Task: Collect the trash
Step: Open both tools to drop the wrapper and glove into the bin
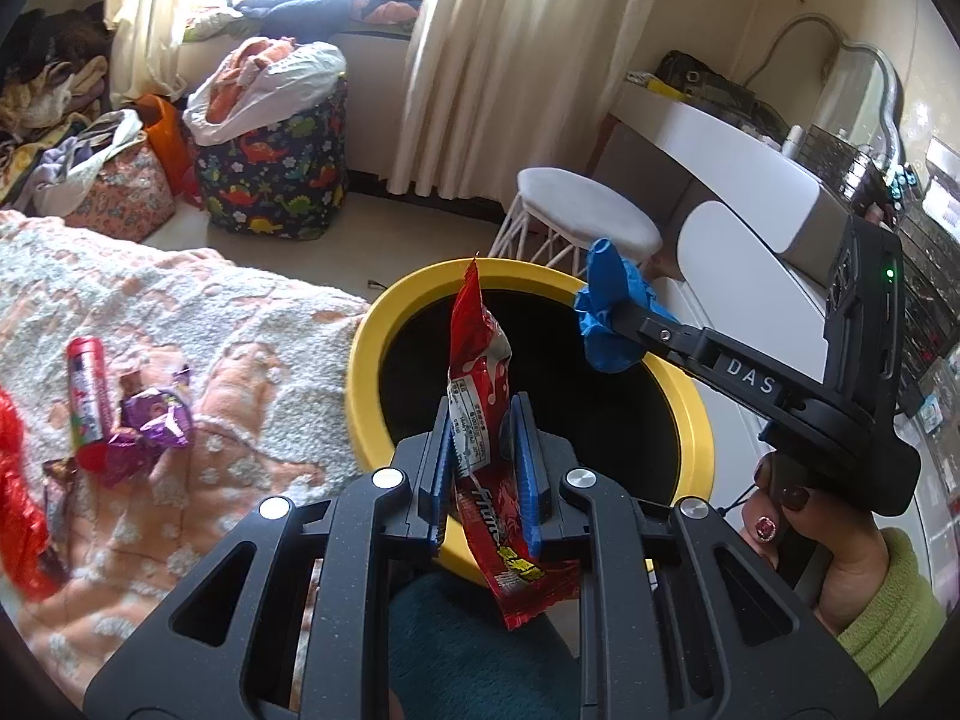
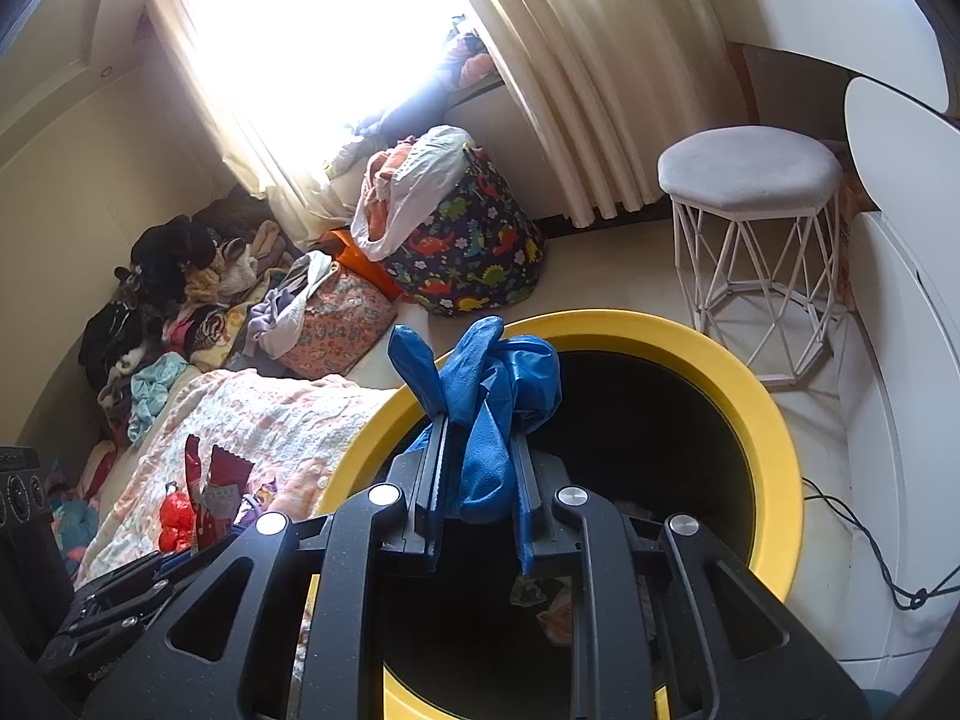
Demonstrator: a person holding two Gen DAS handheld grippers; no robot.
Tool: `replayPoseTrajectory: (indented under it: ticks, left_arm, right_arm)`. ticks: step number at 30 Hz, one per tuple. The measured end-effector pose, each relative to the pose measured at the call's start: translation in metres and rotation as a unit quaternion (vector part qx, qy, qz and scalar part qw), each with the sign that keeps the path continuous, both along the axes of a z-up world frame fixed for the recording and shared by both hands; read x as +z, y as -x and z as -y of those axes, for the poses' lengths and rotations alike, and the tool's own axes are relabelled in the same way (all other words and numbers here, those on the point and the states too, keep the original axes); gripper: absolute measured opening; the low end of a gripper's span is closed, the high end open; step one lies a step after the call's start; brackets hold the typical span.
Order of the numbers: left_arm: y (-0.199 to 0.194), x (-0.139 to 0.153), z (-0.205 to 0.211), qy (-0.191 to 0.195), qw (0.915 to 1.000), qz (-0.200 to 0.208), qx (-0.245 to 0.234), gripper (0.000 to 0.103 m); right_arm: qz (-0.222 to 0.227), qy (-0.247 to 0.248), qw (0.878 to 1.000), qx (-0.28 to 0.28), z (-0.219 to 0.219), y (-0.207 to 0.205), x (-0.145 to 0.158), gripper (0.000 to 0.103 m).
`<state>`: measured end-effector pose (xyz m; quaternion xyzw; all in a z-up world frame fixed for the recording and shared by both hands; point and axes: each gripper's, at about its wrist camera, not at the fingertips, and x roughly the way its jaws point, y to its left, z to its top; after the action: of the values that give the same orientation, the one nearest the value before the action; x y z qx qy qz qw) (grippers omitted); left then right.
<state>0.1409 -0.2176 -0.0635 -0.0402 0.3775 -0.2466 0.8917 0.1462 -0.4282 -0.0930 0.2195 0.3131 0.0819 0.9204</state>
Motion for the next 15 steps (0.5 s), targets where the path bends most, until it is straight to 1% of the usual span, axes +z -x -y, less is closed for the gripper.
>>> replayPoseTrajectory:
  ticks: [15]
  left_arm:
    - [-0.021, -0.016, 0.017, -0.013, 0.9998, -0.013, -0.004, 0.013]
  right_arm:
    - [-0.009, -0.008, 1.000, -0.012, 0.010, -0.004, -0.008, 0.020]
